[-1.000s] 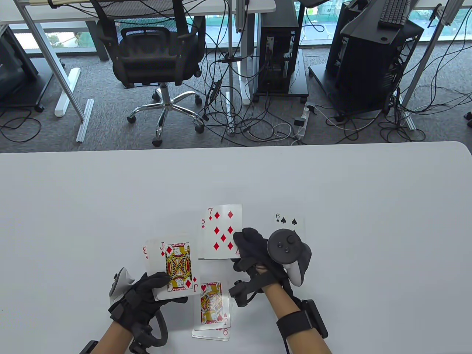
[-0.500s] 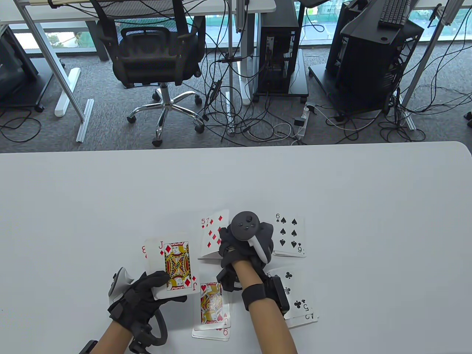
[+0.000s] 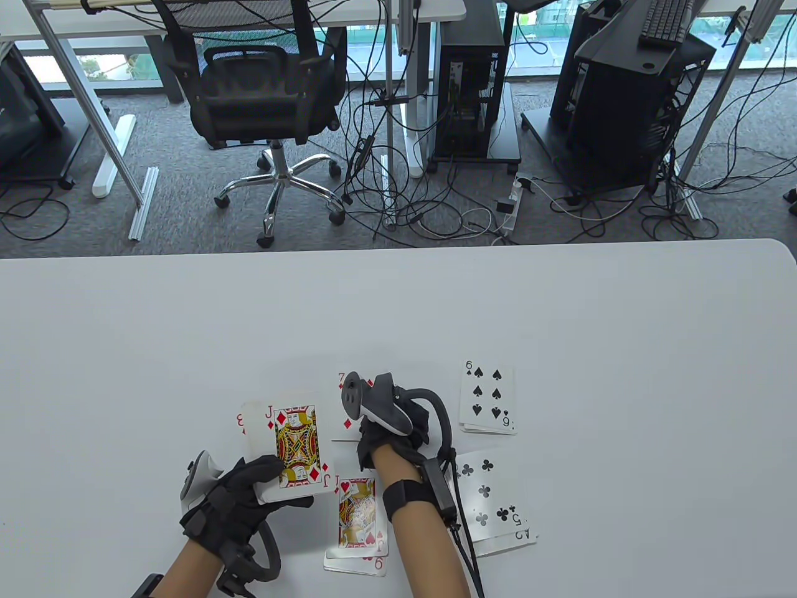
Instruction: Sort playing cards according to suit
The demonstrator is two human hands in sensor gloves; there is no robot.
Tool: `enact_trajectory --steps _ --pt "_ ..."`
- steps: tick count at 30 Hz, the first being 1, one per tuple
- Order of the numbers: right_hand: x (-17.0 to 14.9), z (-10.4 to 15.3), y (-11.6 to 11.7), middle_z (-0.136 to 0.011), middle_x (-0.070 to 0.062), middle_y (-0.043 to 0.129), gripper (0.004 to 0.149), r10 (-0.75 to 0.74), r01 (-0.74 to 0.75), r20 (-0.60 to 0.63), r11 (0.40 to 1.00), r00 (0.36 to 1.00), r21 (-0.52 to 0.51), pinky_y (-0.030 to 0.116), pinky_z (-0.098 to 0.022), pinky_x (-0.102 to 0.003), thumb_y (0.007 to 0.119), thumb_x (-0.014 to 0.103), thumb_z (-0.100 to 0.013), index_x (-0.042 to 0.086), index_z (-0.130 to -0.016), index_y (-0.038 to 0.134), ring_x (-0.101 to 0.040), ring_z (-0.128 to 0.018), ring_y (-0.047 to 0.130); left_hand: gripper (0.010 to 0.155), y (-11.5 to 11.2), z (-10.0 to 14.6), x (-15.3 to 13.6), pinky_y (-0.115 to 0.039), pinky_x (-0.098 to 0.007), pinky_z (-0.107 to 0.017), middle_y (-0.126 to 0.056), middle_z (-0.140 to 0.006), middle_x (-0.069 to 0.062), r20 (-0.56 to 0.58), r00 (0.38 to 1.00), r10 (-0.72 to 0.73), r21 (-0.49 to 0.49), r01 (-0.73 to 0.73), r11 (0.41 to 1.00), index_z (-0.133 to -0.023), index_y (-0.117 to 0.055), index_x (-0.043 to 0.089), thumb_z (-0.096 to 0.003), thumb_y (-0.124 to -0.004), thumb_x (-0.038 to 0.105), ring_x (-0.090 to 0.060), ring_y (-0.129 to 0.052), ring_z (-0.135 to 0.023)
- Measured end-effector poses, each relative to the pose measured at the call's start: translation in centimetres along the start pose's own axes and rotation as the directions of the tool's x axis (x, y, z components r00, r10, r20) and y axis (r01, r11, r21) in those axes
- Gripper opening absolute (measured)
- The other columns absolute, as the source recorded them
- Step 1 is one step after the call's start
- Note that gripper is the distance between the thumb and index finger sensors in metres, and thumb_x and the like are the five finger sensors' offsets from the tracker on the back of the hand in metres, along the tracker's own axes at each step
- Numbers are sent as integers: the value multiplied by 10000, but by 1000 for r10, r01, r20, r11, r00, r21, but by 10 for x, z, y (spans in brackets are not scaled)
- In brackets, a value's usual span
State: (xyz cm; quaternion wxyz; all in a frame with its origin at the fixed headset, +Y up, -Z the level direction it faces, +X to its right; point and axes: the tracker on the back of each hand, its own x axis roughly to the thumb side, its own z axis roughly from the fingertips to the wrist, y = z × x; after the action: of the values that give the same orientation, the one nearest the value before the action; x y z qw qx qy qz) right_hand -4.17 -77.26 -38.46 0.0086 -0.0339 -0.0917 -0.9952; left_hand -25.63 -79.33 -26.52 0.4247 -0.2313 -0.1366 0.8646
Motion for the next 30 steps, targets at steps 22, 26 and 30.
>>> enact_trajectory --steps 22,26,30 --pt "-6 78 -48 -462 -194 933 563 -758 800 440 585 481 134 803 -353 -556 573 284 -574 -225 -804 651 -329 -193 968 605 -2 0 1 -841 -432 -543 -585 -1120 -84 17 1000 25 -11 -25 1000 -1099 -404 228 -609 -732 365 -366 -772 -944" --pt "-12 87 -40 -473 -194 929 565 -815 863 425 488 394 136 802 -357 -555 572 287 -576 -226 -804 646 -326 -202 969 603 -3 1 3 -840 -434 -542 -590 -1118 -84 17 1000 -3 -8 3 1000 -1097 -411 230 -606 -735 360 -366 -773 -943" --pt "-11 98 -42 -485 -189 926 566 -810 884 460 456 364 104 802 -363 -552 559 293 -581 -219 -809 641 -320 -214 971 603 -3 1 2 -838 -437 -542 -589 -1119 -84 12 1000 4 -2 -4 1000 -1098 -409 228 -606 -735 357 -368 -772 -943"
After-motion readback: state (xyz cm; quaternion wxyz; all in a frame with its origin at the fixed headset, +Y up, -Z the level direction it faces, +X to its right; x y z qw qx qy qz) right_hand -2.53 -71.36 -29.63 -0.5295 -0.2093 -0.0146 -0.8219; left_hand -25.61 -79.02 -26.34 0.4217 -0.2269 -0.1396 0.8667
